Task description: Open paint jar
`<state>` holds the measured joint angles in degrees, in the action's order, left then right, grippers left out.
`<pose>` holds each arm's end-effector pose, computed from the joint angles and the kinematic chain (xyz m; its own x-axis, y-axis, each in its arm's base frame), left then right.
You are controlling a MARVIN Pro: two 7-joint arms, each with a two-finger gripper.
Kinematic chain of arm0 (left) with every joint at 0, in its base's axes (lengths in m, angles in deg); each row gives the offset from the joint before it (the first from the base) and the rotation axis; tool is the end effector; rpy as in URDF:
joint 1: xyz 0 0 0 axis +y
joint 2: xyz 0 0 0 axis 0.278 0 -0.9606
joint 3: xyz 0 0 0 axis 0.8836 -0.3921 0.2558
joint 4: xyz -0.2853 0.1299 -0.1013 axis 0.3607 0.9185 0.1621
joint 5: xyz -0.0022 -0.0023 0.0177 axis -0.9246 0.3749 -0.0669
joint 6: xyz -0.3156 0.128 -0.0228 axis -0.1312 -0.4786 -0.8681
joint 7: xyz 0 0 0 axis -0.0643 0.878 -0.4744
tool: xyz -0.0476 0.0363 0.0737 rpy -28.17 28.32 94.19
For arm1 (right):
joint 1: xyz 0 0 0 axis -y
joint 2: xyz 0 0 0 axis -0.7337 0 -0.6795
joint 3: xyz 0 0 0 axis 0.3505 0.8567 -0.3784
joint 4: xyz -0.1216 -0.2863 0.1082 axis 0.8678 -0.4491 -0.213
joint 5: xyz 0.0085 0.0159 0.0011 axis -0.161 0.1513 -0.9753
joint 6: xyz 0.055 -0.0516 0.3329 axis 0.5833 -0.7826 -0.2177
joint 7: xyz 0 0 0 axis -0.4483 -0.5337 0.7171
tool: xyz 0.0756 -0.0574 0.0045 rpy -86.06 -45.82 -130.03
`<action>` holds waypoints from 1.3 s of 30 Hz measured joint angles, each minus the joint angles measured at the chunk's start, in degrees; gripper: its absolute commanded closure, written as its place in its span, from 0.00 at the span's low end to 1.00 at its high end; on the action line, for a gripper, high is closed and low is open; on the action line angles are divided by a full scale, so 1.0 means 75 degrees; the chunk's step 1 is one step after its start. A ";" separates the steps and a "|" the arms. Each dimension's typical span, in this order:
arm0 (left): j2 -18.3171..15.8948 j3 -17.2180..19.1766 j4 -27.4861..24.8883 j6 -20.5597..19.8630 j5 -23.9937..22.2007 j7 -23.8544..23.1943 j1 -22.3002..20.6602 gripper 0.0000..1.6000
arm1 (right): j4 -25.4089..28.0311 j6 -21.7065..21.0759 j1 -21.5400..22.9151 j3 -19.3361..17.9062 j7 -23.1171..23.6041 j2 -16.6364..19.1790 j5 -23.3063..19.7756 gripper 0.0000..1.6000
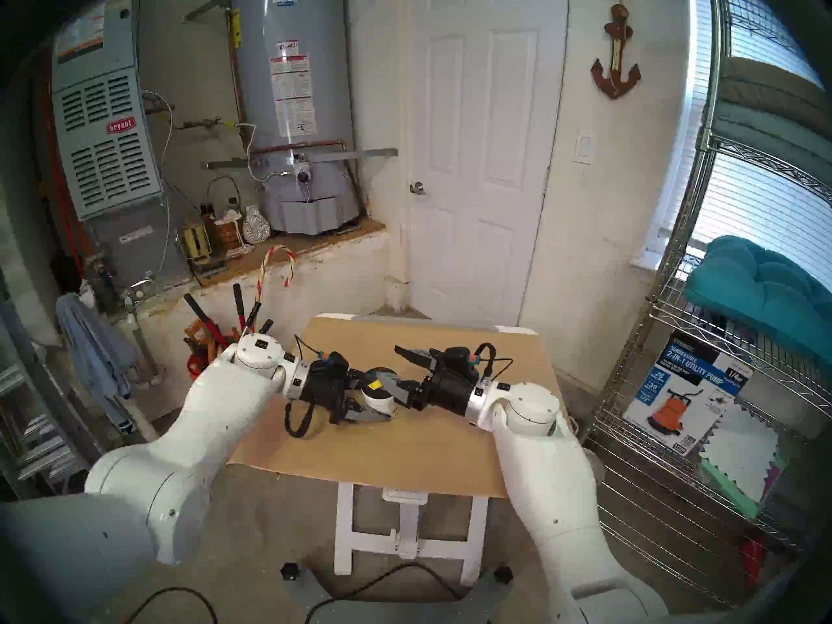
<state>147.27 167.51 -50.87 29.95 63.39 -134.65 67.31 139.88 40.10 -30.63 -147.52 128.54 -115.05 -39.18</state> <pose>0.5536 -0.0195 -0.3720 0.1121 -0.4320 0.8949 -0.9915 -0.1084 0.0718 0.4715 0.0571 -0.3406 0.1232 -0.1245 0.9845 0.8755 -0.4535 -0.1669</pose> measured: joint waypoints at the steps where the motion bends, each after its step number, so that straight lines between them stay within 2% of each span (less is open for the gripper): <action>1: 0.0001 0.0002 0.0013 0.0003 0.0002 0.0007 -0.0009 1.00 | 0.0104 0.0056 -0.0083 0.0017 -0.0020 -0.0009 0.0011 0.00; 12: 0.0009 0.0002 0.0111 0.0072 0.0016 0.0025 -0.0069 1.00 | 0.1140 0.0476 -0.1018 0.0237 -0.0634 -0.0189 0.0473 0.00; 24: 0.0028 -0.0059 0.0218 0.0216 0.0023 -0.0080 -0.0142 1.00 | 0.2251 0.0730 -0.1996 0.0348 -0.2172 -0.0529 0.1376 0.00; 33: 0.0056 -0.0092 0.0278 0.0282 0.0023 -0.0162 -0.0179 1.00 | 0.3072 0.0187 -0.2643 0.0740 -0.3425 -0.0599 0.1936 0.00; 39: 0.0066 -0.0100 0.0308 0.0297 0.0021 -0.0188 -0.0196 1.00 | 0.3280 -0.0162 -0.2859 0.1012 -0.4240 -0.0597 0.2100 0.00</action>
<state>147.76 166.76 -48.56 32.18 63.55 -136.05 65.84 164.48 38.89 -52.07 -139.94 96.74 -119.53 -23.43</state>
